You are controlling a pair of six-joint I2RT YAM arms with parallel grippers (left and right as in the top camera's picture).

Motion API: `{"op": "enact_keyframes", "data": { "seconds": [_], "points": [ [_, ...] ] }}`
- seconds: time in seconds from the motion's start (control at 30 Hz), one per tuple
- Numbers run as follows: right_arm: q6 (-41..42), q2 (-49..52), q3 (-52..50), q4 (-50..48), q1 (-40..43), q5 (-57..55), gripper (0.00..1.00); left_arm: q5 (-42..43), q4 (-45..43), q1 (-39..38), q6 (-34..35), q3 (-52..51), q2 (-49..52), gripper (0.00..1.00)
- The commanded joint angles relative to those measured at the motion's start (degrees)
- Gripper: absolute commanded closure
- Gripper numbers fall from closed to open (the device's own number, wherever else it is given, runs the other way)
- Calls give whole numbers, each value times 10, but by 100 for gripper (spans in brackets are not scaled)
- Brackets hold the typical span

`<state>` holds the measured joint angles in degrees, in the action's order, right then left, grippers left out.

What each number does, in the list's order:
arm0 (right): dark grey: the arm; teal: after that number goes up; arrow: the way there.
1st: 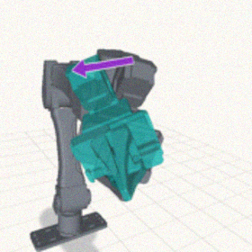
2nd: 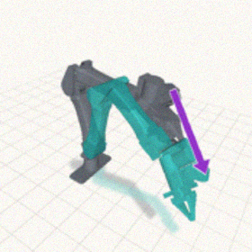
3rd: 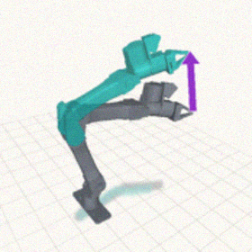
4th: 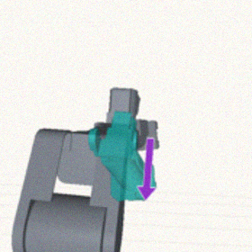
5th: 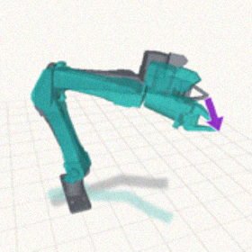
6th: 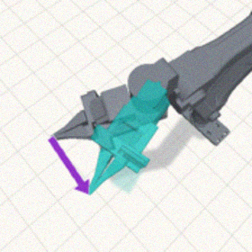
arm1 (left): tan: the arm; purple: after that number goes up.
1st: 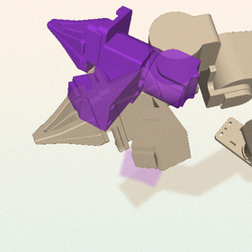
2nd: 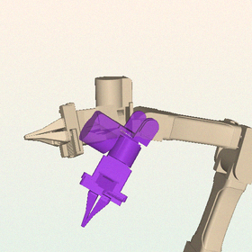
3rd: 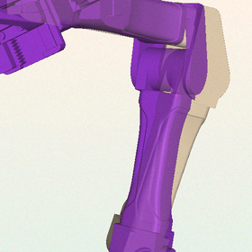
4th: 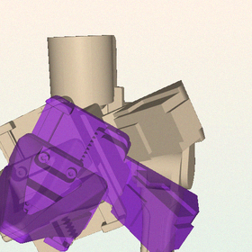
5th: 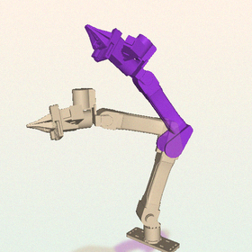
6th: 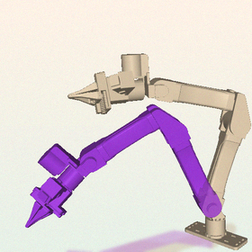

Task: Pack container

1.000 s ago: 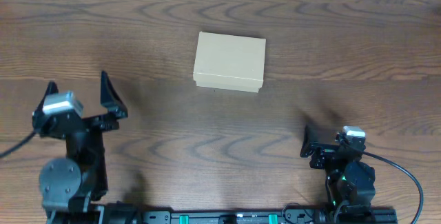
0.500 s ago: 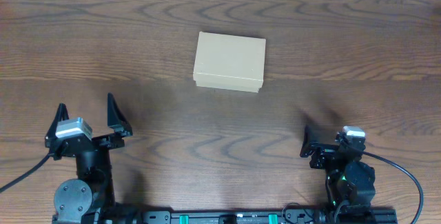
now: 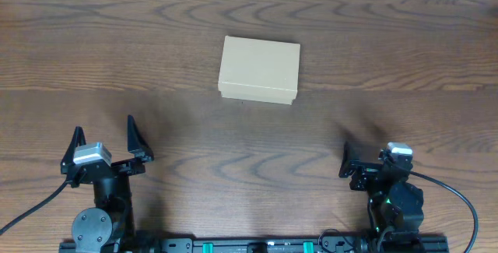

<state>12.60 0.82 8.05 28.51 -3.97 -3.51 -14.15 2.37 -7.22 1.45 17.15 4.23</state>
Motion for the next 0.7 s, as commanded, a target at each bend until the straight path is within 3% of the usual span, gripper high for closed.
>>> {"op": "enact_keyframes", "data": {
  "seconds": [0.0, 0.67],
  "points": [
    [5, -5, -2, 0, 6, -5, 1, -9, 4, 2, -2, -10, -10, 4],
    [5, -5, -2, 0, 6, -5, 1, -9, 1, 2, 16, -77, -40, 5]
  ]
}}
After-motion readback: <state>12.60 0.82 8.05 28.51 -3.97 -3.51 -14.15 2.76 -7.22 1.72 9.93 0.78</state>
